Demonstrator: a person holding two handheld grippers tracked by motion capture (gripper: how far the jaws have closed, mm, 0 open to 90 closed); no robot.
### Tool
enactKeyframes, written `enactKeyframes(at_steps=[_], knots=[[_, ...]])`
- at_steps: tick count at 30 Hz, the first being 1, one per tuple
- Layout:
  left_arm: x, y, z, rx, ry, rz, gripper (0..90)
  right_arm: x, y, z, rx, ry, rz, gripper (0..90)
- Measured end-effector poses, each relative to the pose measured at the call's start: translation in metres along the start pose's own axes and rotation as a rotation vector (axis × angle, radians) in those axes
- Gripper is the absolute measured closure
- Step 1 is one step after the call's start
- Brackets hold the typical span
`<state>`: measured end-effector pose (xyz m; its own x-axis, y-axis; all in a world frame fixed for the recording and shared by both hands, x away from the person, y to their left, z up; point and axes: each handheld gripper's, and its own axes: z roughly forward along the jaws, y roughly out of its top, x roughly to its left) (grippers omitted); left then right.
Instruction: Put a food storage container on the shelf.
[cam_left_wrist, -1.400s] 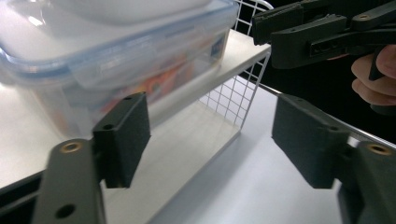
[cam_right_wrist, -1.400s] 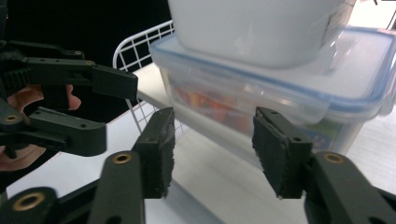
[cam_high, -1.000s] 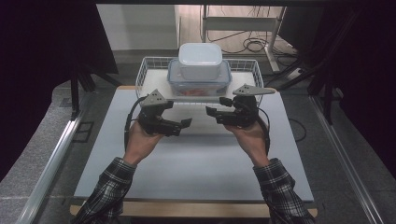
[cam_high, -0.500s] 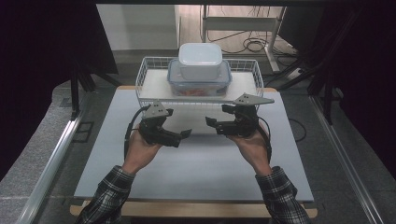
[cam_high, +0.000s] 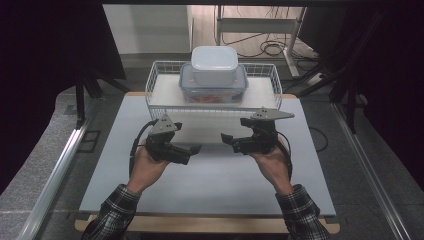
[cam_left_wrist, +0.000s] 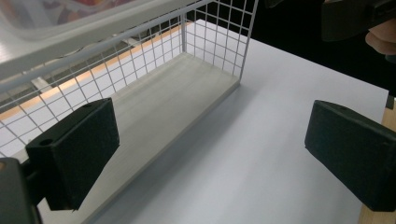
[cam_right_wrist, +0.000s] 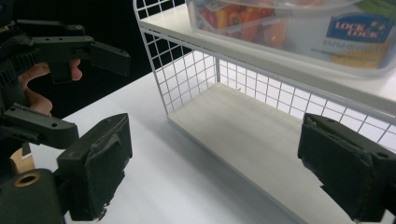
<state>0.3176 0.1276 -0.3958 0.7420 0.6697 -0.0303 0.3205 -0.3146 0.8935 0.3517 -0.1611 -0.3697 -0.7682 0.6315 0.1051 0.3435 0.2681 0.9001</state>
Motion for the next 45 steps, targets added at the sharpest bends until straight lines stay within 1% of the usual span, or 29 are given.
enactKeyframes(at_steps=[8,12,15,24,30,38,45], knots=[[0.002,-0.01,-0.004,0.009,0.008,-0.01,2.6,0.001,-0.007,-0.002,0.008,0.007,0.003,5.5],[0.003,-0.015,-0.006,0.014,0.009,-0.011,2.3,0.001,-0.012,-0.003,0.012,0.003,-0.008,3.4],[0.003,-0.018,-0.007,0.016,0.007,-0.016,2.2,0.002,-0.015,-0.003,0.019,0.007,-0.007,2.9],[0.004,-0.028,-0.008,0.048,0.006,-0.02,2.2,0.002,-0.024,-0.004,0.041,0.003,-0.006,2.7],[0.007,-0.036,-0.01,0.059,0.015,-0.034,2.2,0.001,-0.031,-0.005,0.05,0.001,0.001,2.2],[0.009,-0.042,-0.014,0.063,0.022,-0.043,2.2,0.0,-0.036,-0.009,0.056,-0.003,0.005,1.0],[0.012,-0.051,-0.02,0.073,0.042,-0.053,2.1,-0.003,-0.042,-0.014,0.063,-0.01,0.014,0.6]])
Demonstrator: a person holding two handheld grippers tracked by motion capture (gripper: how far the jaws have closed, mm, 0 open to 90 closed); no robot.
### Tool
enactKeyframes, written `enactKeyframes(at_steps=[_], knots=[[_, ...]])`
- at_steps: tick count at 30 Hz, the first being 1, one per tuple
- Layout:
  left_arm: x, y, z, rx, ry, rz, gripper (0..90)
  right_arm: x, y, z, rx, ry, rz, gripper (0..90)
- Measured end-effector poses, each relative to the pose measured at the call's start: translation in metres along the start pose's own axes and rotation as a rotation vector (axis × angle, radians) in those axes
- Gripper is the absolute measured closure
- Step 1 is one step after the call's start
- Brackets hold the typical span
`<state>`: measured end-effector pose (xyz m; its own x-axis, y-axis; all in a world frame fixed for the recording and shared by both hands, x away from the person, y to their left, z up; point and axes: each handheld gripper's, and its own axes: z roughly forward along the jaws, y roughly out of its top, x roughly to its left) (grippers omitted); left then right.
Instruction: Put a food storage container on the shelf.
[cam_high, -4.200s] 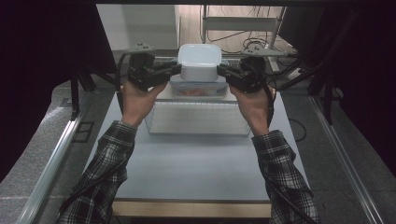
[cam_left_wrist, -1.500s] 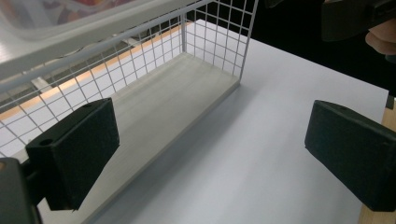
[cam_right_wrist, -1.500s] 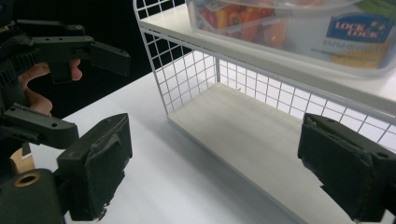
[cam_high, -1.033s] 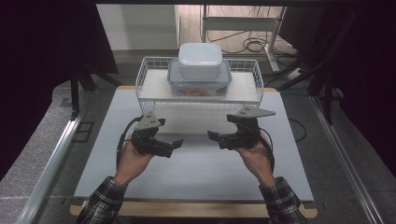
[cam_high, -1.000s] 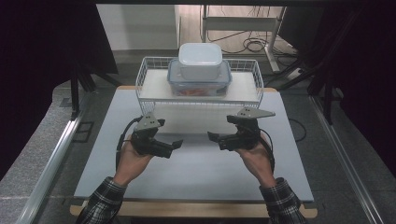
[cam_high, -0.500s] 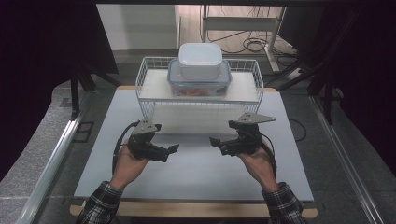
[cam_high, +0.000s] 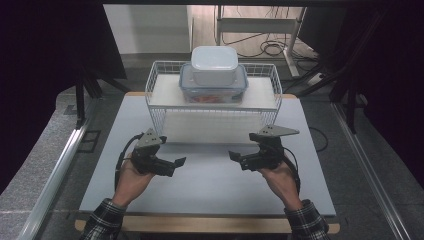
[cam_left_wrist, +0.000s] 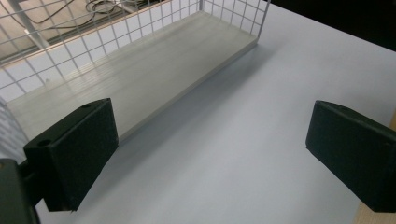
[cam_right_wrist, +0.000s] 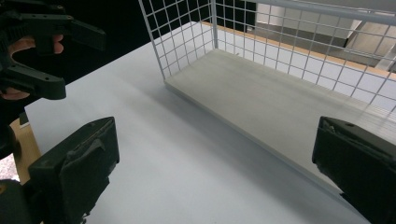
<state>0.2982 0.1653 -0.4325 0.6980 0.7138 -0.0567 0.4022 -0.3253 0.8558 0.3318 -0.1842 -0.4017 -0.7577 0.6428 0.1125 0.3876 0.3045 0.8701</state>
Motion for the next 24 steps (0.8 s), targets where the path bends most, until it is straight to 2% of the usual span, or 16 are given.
enactKeyframes(at_steps=[13,17,23,24], knots=[[0.005,-0.015,-0.014,-0.005,0.031,-0.026,2.1,-0.004,-0.014,-0.011,0.011,-0.025,0.01,0.2],[0.006,-0.019,-0.014,-0.008,0.043,-0.024,2.1,-0.006,-0.019,-0.014,0.012,-0.03,0.017,0.2],[0.006,-0.03,-0.007,-0.02,0.038,-0.051,2.1,-0.011,-0.03,-0.015,0.003,-0.039,0.03,0.1],[0.006,-0.031,-0.006,-0.015,0.036,-0.048,2.1,-0.013,-0.034,-0.015,0.017,-0.047,0.03,0.1]])
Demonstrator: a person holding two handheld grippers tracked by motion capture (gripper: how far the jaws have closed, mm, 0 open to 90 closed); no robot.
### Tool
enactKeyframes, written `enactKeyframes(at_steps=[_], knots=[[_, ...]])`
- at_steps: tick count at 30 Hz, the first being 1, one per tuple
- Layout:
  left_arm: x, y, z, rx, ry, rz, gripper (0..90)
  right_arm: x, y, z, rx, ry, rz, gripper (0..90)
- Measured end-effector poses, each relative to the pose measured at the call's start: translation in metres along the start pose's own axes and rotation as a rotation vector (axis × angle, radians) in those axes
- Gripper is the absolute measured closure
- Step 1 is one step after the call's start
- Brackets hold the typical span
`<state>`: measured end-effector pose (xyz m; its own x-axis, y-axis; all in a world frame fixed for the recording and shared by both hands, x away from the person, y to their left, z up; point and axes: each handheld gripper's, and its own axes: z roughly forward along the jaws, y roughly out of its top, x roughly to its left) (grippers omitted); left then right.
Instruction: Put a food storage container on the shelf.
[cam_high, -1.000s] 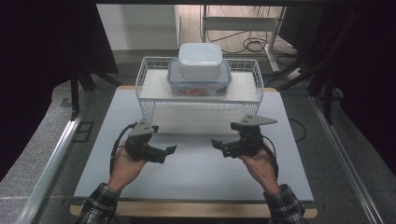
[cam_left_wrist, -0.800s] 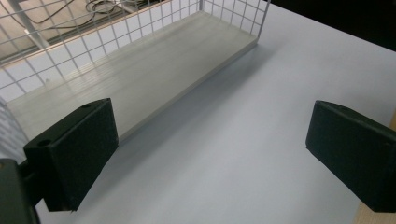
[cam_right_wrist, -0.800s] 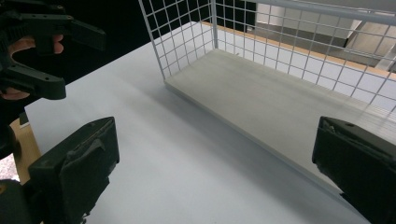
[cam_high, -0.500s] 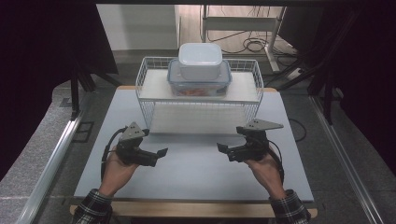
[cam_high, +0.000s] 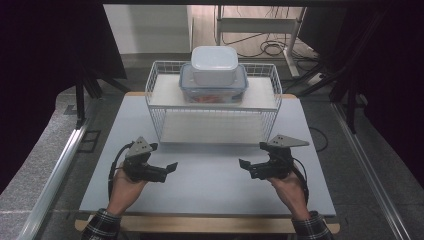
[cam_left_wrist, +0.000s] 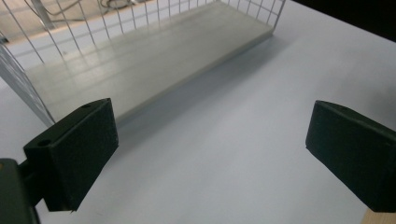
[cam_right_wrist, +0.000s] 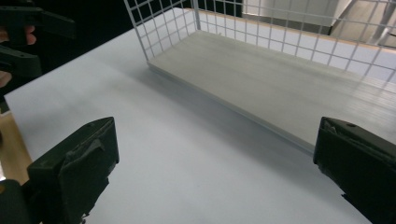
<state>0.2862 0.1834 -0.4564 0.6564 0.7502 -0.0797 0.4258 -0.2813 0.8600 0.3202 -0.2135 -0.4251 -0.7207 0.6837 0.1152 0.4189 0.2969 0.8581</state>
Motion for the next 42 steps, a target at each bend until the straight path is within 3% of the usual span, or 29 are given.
enactKeyframes(at_steps=[12,23,33,42], knots=[[-0.002,-0.009,0.004,0.019,-0.003,0.009,2.0,-0.004,-0.013,-0.001,0.015,-0.018,0.007,0.2],[0.001,-0.025,-0.001,0.022,0.007,-0.024,2.0,-0.004,-0.02,-0.005,0.02,-0.041,-0.014,0.2],[0.01,-0.049,-0.015,0.043,0.056,-0.062,1.9,-0.012,-0.034,-0.011,0.033,-0.086,0.007,0.0],[0.015,-0.057,-0.023,0.043,0.085,-0.068,1.9,-0.018,-0.043,-0.017,0.036,-0.113,0.025,0.0]])
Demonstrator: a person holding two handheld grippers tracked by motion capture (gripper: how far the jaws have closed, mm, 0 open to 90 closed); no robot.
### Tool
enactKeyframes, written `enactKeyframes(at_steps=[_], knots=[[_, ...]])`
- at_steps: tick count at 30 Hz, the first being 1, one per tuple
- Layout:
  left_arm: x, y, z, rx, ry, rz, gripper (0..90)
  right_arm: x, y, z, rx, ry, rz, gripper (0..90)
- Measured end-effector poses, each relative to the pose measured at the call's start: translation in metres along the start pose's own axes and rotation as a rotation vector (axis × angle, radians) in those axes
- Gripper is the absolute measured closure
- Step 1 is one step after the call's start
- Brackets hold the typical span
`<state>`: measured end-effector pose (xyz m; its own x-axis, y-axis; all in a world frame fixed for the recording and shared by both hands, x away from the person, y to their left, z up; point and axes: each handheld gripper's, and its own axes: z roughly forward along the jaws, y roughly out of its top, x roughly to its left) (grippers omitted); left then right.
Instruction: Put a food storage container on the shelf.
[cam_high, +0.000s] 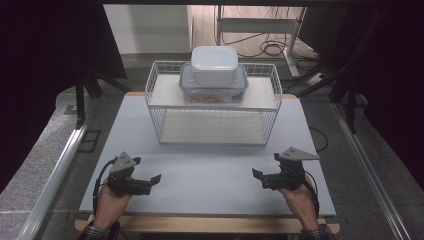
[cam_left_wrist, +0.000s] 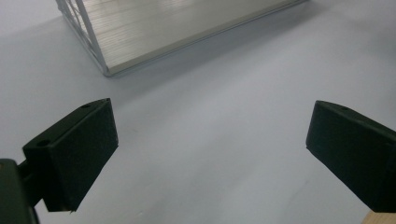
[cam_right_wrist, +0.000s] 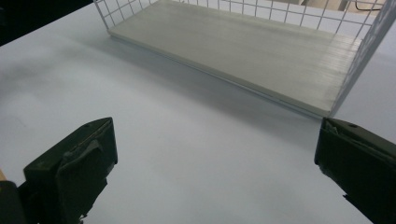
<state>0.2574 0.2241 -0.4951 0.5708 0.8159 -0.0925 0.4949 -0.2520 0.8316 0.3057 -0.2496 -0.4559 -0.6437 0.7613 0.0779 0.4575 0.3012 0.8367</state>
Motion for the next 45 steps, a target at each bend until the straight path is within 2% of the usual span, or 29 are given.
enactKeyframes(at_steps=[10,21,34,40,45], knots=[[0.003,-0.009,-0.003,0.006,0.024,-0.002,1.9,-0.009,-0.014,-0.005,0.015,-0.026,0.015,0.0],[0.007,-0.019,-0.003,0.019,0.046,-0.005,1.8,-0.022,-0.032,-0.015,0.025,-0.075,0.049,0.0],[0.014,-0.029,0.001,0.035,0.072,-0.001,1.7,-0.031,-0.047,-0.019,0.048,-0.109,0.073,0.0],[0.017,-0.033,0.006,0.06,0.082,0.004,1.5,-0.032,-0.052,-0.019,0.067,-0.111,0.076,0.0],[0.02,-0.036,0.01,0.091,0.075,-0.009,1.3,-0.035,-0.059,-0.017,0.093,-0.113,0.08,0.0]])
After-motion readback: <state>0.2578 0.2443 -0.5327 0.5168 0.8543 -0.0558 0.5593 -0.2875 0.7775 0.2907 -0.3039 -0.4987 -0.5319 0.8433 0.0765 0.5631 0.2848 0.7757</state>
